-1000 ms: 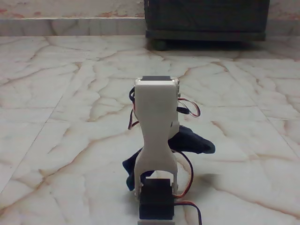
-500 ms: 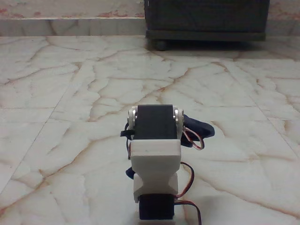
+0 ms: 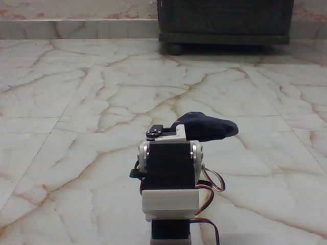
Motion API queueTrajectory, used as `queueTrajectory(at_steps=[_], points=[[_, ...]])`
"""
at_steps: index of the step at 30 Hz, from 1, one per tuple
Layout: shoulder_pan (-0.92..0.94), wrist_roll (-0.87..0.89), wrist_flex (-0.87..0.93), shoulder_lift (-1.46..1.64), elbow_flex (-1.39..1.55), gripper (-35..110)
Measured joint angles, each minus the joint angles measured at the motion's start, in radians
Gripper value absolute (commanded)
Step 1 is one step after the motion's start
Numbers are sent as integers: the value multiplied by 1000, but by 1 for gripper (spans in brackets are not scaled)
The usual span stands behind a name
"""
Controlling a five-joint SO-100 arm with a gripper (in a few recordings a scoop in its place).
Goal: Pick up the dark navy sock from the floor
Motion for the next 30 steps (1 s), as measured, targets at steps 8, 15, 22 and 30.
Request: queueTrajectory(at_steps=[8,15,22,30], points=[[17,-35,-31,0,0,0],[17,-26,-51,0,0,0],[35,-25,-41,0,0,0],[41,-18,-43,0,0,0]])
